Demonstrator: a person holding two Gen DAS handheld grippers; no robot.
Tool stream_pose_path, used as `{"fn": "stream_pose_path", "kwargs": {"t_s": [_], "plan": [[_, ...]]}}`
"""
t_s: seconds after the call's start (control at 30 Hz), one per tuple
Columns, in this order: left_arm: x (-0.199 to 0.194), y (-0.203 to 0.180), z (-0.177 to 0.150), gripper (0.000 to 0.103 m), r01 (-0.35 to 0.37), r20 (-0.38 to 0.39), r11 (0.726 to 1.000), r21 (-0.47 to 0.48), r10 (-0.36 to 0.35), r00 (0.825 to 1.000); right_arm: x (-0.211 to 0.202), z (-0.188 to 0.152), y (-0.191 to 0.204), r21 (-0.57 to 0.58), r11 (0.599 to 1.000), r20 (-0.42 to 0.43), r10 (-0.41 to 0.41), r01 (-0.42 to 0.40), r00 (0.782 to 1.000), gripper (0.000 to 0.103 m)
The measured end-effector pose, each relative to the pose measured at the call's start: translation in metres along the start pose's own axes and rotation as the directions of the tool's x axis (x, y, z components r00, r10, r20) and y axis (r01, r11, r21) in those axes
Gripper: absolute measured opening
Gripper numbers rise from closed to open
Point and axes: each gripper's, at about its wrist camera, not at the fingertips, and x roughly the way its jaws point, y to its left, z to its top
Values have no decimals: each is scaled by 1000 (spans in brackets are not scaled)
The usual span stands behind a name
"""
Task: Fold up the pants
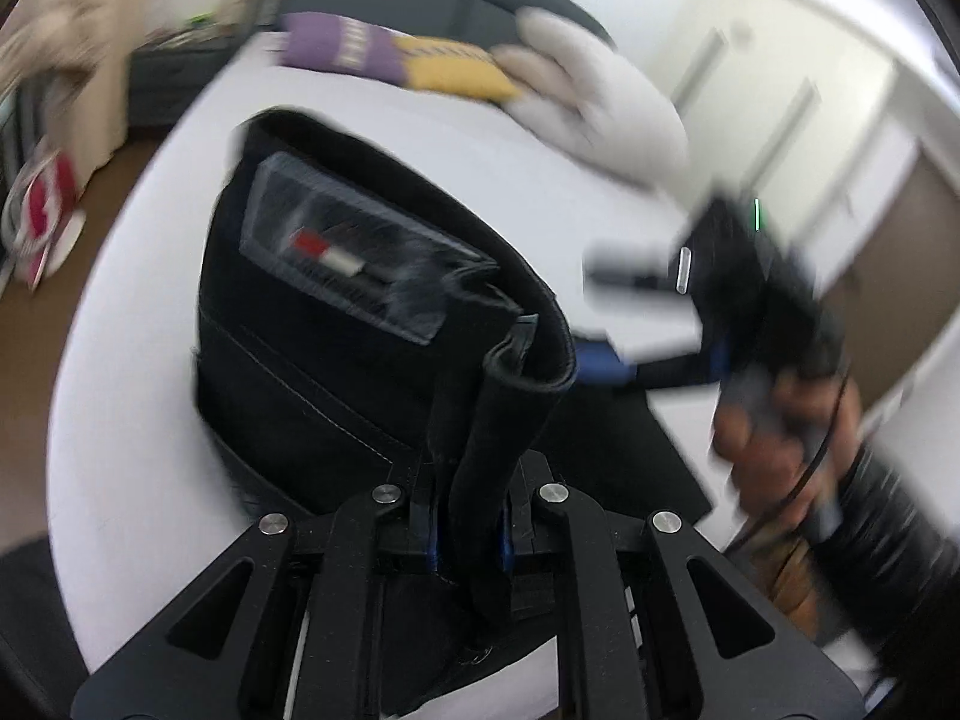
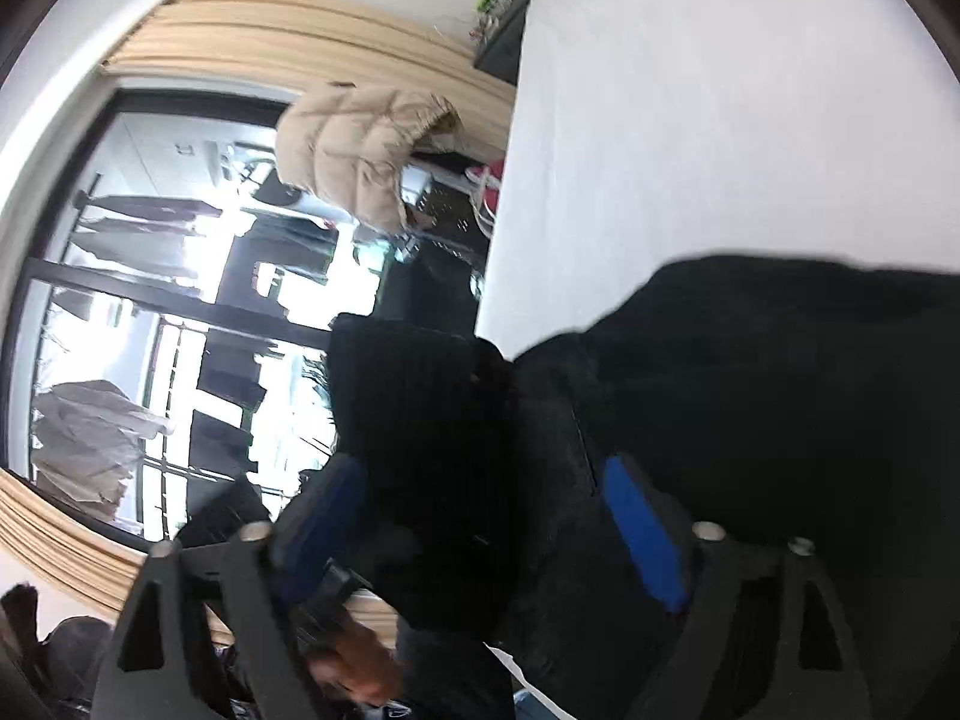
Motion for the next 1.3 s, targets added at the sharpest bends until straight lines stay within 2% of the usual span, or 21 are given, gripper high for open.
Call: {"fn": "stream_pose_path", "kwargs": {"t_s": [0.17, 0.3, 0.37, 0.43, 0.47, 0.5, 0.57, 0.67, 0.77, 0.93, 1.0, 1.3], "plan": [[49, -45, -26, 11, -43, -100, 983, 180, 61, 993, -15, -11, -12, 17, 999, -13, -27, 27, 1000, 95], [70, -68, -36, 11, -62, -125, 961, 270, 99, 987, -3, -12, -31, 48, 991, -72, -120, 124, 990, 91], [77, -78, -39, 11, -73, -127, 951, 300, 115, 985, 4, -11, -39, 57, 991, -99, -119, 125, 988, 81], [83, -86, -40, 11, -84, -130, 941, 329, 133, 983, 8, -15, -36, 26, 990, -109, -133, 137, 985, 75], [84, -91, -42, 12, -85, -131, 938, 336, 136, 982, 10, -15, -34, 6, 989, -111, -147, 148, 983, 64], [84, -92, -44, 11, -85, -131, 935, 343, 137, 982, 10, -14, -32, -12, 986, -111, -166, 166, 980, 58], [87, -98, -46, 11, -84, -133, 930, 357, 140, 981, 9, -12, -31, -26, 980, -113, -197, 196, 974, 32], [78, -90, -54, 11, -69, -136, 925, 373, 128, 982, 6, -9, -27, -57, 966, -91, -255, 251, 963, 17], [81, -98, -53, 11, -47, -144, 920, 389, 112, 983, -4, -11, -25, -77, 955, -58, -291, 287, 955, 15], [100, -132, -47, 11, 24, -161, 898, 439, 53, 985, -39, -12, -42, -26, 948, -12, -319, 318, 948, 14], [110, -141, -32, 11, 46, -166, 886, 461, 35, 985, -47, -7, -47, -4, 946, 1, -323, 323, 946, 14], [151, -179, -23, 11, 105, -206, 861, 498, 0, 978, -89, -1, -68, 24, 929, 22, -369, 369, 929, 14]]}}
